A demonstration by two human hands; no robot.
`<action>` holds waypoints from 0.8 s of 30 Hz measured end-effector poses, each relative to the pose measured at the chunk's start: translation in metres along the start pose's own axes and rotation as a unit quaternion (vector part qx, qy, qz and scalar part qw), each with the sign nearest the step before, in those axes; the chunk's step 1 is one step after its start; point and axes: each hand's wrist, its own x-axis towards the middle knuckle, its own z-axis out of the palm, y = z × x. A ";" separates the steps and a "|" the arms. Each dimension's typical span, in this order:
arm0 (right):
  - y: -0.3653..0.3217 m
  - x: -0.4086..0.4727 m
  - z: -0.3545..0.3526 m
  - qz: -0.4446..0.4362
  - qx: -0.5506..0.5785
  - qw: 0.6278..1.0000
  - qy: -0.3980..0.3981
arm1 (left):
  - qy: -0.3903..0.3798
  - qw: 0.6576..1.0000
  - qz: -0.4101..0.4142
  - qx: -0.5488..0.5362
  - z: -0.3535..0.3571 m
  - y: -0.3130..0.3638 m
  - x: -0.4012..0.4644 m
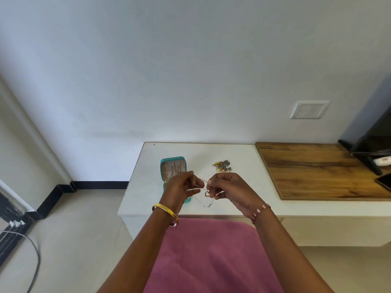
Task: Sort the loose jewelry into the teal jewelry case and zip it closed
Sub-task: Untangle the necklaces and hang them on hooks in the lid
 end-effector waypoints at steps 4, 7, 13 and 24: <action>0.004 -0.001 0.002 0.000 0.084 0.996 -0.025 | -0.020 0.988 -0.046 -0.145 -0.001 0.002 -0.003; 0.008 0.000 0.002 0.005 0.150 0.989 -0.004 | 0.006 0.965 -0.065 -0.254 -0.005 0.002 -0.003; 0.011 0.000 0.004 -0.015 0.183 0.983 -0.022 | 0.002 0.958 -0.075 -0.278 -0.005 -0.002 -0.005; 0.023 0.010 -0.003 -0.010 0.274 0.961 -0.041 | -0.022 0.997 -0.033 -0.064 -0.015 -0.010 0.000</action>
